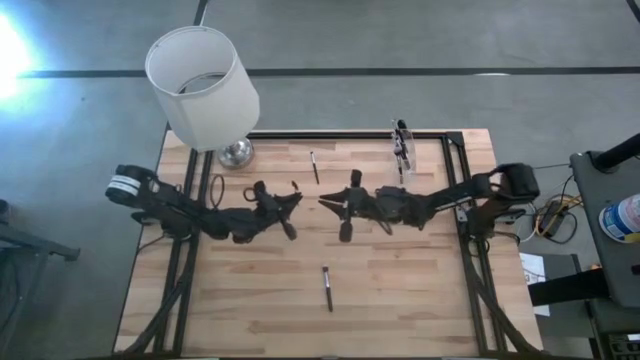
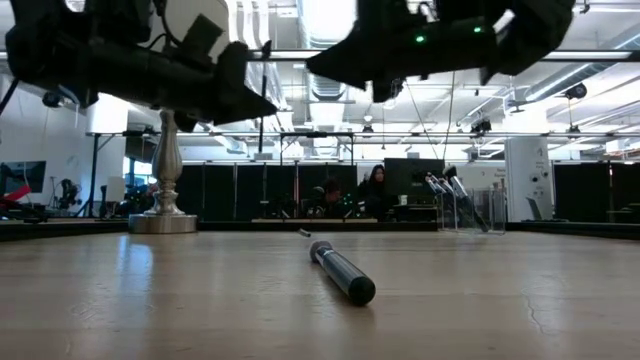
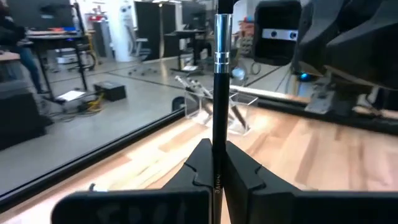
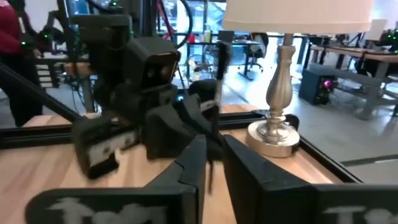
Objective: Put items in baskets/containers
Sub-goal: Put the lash brush into the transparent organizer
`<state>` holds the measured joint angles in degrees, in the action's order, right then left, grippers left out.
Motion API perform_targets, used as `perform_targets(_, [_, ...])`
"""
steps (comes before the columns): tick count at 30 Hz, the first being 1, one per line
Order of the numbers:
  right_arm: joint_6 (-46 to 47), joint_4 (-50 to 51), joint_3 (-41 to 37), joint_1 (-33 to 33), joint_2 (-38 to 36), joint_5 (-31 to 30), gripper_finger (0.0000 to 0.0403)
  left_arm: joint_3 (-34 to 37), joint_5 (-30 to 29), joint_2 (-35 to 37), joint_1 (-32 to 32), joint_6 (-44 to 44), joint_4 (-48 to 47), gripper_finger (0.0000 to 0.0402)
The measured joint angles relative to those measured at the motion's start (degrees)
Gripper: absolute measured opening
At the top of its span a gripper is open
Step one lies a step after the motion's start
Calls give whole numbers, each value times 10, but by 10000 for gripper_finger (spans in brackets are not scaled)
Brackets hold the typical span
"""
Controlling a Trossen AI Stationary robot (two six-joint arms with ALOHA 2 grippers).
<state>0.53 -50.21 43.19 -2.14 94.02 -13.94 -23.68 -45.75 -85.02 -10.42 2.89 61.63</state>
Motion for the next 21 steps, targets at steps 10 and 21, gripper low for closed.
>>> perform_targets(10, [-5,17,83,0,64,-46,155,-49,-58,-58,-17,-44,-12,11])
perform_targets(21, [-7,29,108,1,63,-46,162,-54,-60,-61,-20,-46,-13,11])
